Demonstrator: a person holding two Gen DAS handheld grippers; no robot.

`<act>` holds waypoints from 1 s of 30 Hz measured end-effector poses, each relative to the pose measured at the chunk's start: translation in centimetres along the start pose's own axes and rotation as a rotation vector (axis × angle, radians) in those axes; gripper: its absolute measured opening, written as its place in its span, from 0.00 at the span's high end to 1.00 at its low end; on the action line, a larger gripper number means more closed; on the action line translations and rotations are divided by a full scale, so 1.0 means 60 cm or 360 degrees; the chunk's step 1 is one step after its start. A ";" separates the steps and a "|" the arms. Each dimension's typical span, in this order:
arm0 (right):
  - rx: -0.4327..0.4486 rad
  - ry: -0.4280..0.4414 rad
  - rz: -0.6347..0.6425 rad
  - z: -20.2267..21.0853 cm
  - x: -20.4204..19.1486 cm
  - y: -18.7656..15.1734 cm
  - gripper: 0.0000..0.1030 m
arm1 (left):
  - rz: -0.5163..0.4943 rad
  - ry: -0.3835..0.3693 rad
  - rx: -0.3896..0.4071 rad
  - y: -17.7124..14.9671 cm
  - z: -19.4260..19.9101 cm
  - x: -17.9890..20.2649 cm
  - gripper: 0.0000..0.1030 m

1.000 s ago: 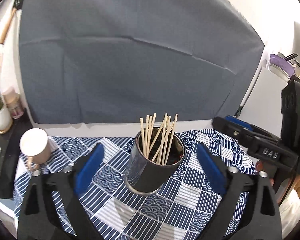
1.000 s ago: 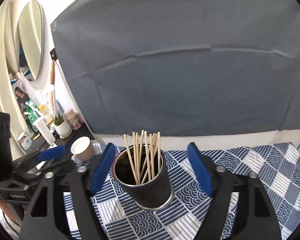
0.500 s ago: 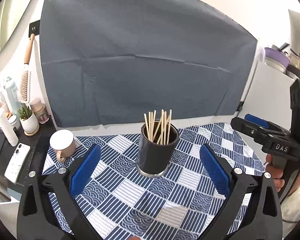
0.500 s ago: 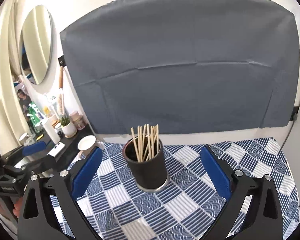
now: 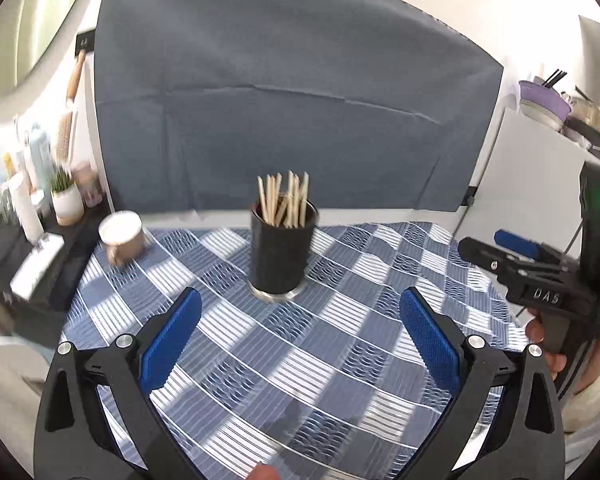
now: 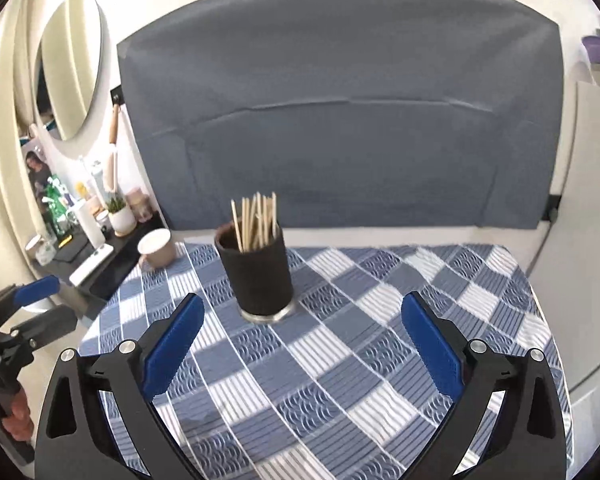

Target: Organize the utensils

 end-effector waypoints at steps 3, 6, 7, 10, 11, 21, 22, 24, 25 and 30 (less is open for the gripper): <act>-0.0041 0.0022 0.0040 0.016 0.015 -0.033 0.08 | 0.0051 0.0009 -0.0015 -0.036 0.001 0.030 0.06; -0.0097 0.0067 0.0099 0.020 0.024 -0.063 0.08 | 0.0088 0.0060 -0.0022 -0.068 -0.003 0.055 0.06; -0.0125 0.0074 0.0101 0.020 0.027 -0.072 0.08 | 0.0108 0.0083 -0.0015 -0.074 -0.002 0.060 0.06; -0.0172 0.0124 0.0085 0.023 0.037 -0.096 0.08 | 0.0189 0.0250 0.0062 -0.096 0.007 0.068 0.06; -0.0175 0.0130 0.0100 0.025 0.038 -0.102 0.08 | 0.0200 0.0283 0.0061 -0.100 0.007 0.069 0.06; -0.0112 0.0153 0.0202 0.055 0.047 -0.116 0.08 | 0.0199 0.0290 0.0012 -0.137 0.010 0.116 0.06; -0.0116 0.0163 0.0204 0.056 0.047 -0.118 0.08 | 0.0179 0.0289 0.0013 -0.136 0.012 0.121 0.06; -0.0119 0.0172 0.0207 0.058 0.046 -0.121 0.08 | 0.0135 0.0290 0.0015 -0.137 0.014 0.133 0.06; -0.0120 0.0173 0.0204 0.059 0.047 -0.121 0.08 | 0.0128 0.0286 0.0013 -0.137 0.015 0.137 0.06; -0.0125 0.0171 0.0179 0.064 0.055 -0.126 0.08 | 0.0163 0.0345 0.0009 -0.140 0.022 0.130 0.06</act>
Point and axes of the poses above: each gripper's, at about its wrist camera, not at the fingertips, and z roughly against the way its jaws point, x to its right, y to its top, the point moved 6 cm from there along -z, roughly the way its jaws point
